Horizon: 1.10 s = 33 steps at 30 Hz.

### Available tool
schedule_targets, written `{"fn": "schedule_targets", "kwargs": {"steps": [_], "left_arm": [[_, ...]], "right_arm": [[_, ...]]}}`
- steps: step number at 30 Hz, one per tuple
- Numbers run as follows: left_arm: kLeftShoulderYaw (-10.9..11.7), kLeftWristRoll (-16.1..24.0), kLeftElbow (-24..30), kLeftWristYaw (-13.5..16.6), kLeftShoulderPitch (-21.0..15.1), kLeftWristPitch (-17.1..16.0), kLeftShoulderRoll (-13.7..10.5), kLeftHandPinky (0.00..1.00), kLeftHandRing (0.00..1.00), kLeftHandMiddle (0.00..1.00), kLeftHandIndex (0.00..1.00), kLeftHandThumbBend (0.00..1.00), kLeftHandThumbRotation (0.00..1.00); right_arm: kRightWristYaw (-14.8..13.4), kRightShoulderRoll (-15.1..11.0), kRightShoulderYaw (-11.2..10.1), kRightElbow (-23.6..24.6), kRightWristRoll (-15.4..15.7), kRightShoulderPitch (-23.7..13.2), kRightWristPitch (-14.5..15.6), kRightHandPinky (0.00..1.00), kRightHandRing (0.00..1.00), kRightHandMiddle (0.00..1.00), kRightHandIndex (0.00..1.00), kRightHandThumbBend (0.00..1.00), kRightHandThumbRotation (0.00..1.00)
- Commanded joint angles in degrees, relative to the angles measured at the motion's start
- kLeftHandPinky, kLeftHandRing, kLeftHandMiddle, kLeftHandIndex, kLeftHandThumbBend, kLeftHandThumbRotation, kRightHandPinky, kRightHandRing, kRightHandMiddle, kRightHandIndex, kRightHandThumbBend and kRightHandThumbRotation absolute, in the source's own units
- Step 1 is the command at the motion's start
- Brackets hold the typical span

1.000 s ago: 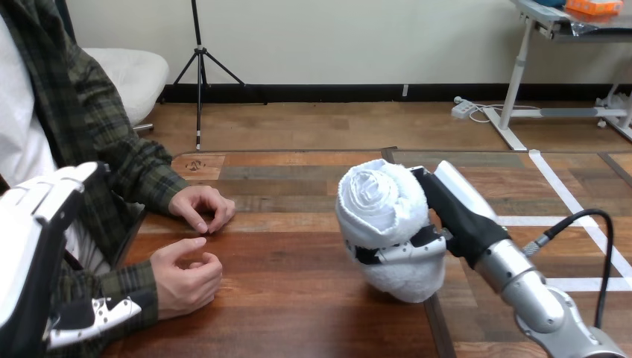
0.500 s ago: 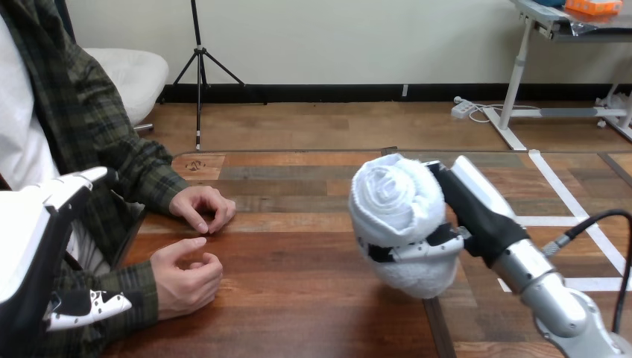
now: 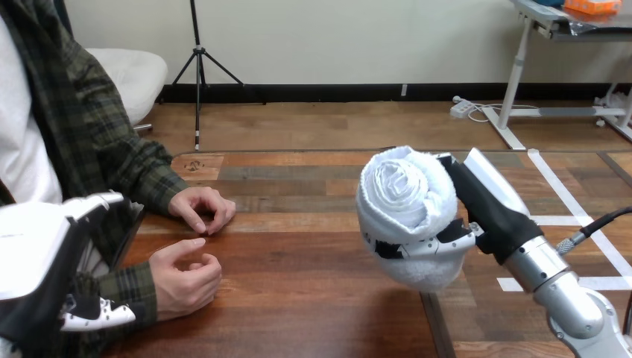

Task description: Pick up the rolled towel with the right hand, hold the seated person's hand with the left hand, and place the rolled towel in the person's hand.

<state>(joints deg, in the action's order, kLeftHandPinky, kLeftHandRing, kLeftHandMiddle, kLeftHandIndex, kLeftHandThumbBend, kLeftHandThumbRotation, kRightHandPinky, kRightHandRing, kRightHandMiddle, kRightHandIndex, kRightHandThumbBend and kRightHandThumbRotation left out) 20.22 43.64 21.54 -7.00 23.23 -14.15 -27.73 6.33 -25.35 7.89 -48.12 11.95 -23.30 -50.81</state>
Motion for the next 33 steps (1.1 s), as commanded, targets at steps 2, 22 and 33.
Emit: {"fn": "schedule_targets", "kwargs": {"steps": [2,22,33], "left_arm": [[-2.9,0.23,-4.15,-0.76,-5.85,0.19,-4.02,0.67,0.74,0.77,0.78,1.0,0.17],[-9.78,-0.12,-13.26,-4.16,-12.27,3.17,-7.93,0.69,0.76,0.79,0.79,1.0,0.18],[-13.63,1.05,-19.27,-1.65,-15.62,2.78,-8.57,0.66,0.73,0.77,0.77,1.0,0.16]], "right_arm": [[1.81,-1.05,-3.31,7.08,-4.51,-1.03,-0.37,0.1,0.15,0.21,0.24,0.7,0.0],[9.19,-1.94,-6.96,20.72,-13.61,4.64,4.14,0.1,0.15,0.21,0.25,0.7,0.0],[12.59,-1.74,-8.9,24.38,-17.21,6.06,4.99,0.1,0.15,0.22,0.24,0.71,0.0]]}}
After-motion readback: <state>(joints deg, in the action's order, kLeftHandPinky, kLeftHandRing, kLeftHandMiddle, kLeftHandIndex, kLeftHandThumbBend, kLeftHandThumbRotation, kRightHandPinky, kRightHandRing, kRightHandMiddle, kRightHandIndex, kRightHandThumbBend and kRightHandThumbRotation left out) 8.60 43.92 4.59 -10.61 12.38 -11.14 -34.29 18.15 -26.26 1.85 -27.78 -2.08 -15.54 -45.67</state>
